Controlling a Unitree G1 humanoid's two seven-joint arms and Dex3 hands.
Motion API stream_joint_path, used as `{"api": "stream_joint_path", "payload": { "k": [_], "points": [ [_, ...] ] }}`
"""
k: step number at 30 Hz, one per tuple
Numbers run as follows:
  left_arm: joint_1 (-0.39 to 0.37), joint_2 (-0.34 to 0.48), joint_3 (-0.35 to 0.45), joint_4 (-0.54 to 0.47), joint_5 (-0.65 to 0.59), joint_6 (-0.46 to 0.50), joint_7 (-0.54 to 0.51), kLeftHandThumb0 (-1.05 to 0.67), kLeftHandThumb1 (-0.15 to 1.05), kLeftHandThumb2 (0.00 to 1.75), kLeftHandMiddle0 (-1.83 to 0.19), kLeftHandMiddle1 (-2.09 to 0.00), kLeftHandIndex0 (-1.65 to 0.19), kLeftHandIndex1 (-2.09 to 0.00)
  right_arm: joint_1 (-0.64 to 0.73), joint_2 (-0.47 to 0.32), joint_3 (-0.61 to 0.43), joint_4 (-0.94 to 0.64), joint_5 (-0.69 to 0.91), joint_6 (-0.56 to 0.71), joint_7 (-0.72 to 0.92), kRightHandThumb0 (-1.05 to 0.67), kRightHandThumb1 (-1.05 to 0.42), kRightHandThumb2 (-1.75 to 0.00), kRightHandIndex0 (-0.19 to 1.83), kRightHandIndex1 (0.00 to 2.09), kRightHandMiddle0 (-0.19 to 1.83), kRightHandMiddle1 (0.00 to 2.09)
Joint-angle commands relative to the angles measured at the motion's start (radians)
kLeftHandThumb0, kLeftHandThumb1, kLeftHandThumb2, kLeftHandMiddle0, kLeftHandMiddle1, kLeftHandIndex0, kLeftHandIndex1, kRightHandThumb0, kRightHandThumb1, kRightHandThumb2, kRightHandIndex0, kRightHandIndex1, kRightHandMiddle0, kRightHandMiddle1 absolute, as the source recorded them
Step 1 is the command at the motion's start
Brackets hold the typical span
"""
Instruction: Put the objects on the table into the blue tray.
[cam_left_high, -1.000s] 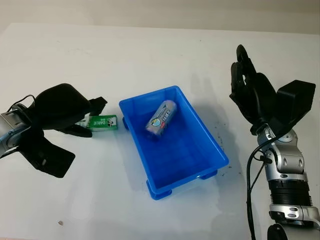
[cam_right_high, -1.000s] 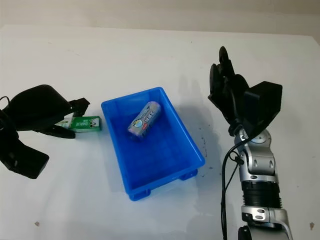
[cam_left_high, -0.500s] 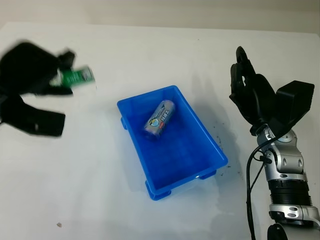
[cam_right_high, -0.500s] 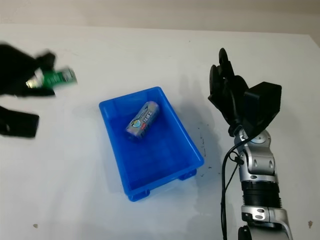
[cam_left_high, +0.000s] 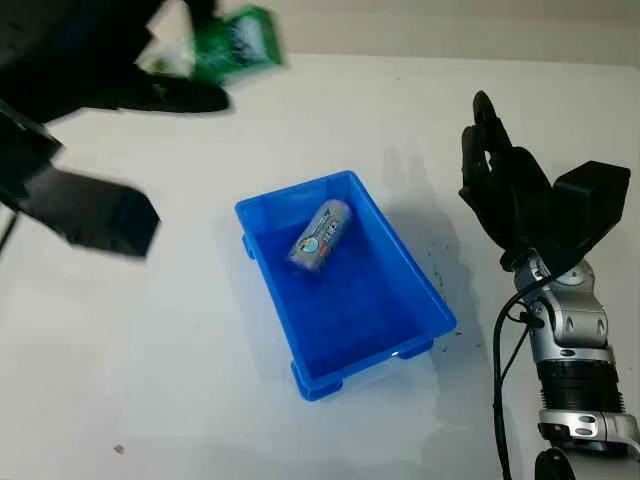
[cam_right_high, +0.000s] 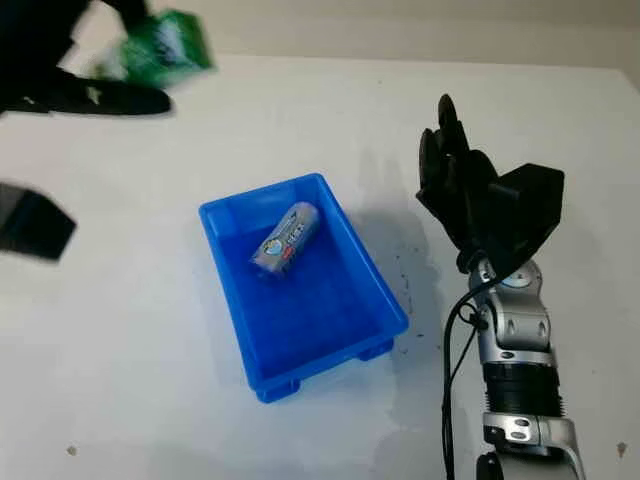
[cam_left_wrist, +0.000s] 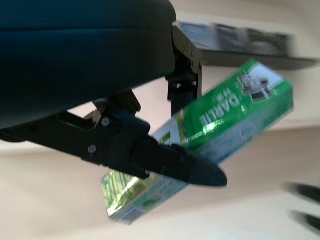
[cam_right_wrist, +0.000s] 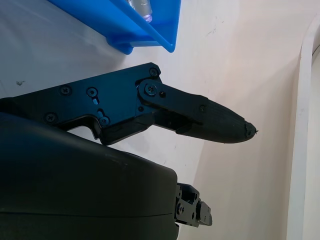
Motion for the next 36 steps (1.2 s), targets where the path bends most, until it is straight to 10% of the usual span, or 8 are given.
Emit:
{"api": "stream_joint_path", "payload": {
  "k": [1, 14, 20, 23, 26, 32, 36],
  "points": [
    [0.023, -0.015, -0.021, -0.056, 0.017, -0.038, -0.017, -0.55, 1.03, 0.07, -0.89, -2.09, -0.6, -1.94, 0.012, 0.002, -0.007, -0.016, 0.002, -0.005, -0.004, -0.73, -1.05, -0.73, -0.19, 0.0, -0.19, 0.0],
    [0.04, -0.145, -0.105, -0.015, -0.011, -0.169, -0.127, -0.64, 1.04, 0.12, -1.15, -2.09, -0.94, -2.09, 0.035, 0.014, -0.006, -0.029, 0.014, -0.003, -0.013, -0.75, -1.05, -0.7, -0.19, 0.0, -0.19, 0.0],
    [0.053, -0.177, -0.096, 0.022, -0.022, -0.215, -0.117, -0.57, 1.01, 0.09, -0.99, -2.09, -0.59, -1.98, 0.043, 0.015, -0.008, -0.028, 0.013, -0.008, -0.016, -0.75, -1.05, -0.71, -0.19, 0.0, -0.19, 0.0],
    [0.057, -0.163, -0.094, 0.016, -0.019, -0.202, -0.154, -0.55, 1.01, 0.06, -0.24, -1.39, 0.0, -1.36, 0.043, 0.017, -0.01, -0.029, 0.014, -0.004, -0.021, -0.75, -1.05, -0.7, -0.19, 0.0, -0.19, 0.0],
    [0.064, -0.157, -0.088, 0.004, -0.012, -0.175, -0.184, -0.56, 0.92, 0.04, -0.02, -0.53, 0.14, -0.67, 0.044, 0.019, -0.009, -0.029, 0.016, -0.005, -0.024, -0.75, -1.05, -0.69, -0.19, 0.0, -0.19, 0.0],
    [0.079, -0.133, -0.071, -0.002, 0.02, -0.16, -0.201, 0.01, 0.9, 0.07, 0.09, -0.16, 0.14, -0.32, 0.042, 0.017, -0.009, -0.021, 0.017, -0.012, -0.018, -0.76, -1.05, -0.69, -0.19, 0.0, -0.19, 0.0],
    [0.083, -0.133, -0.061, -0.001, 0.015, -0.149, -0.204, 0.07, 0.96, 0.08, 0.13, -0.06, 0.12, -0.18, 0.038, 0.017, -0.01, -0.017, 0.016, -0.013, -0.017, -0.76, -1.05, -0.69, -0.19, 0.0, -0.19, 0.0]
  ]
}}
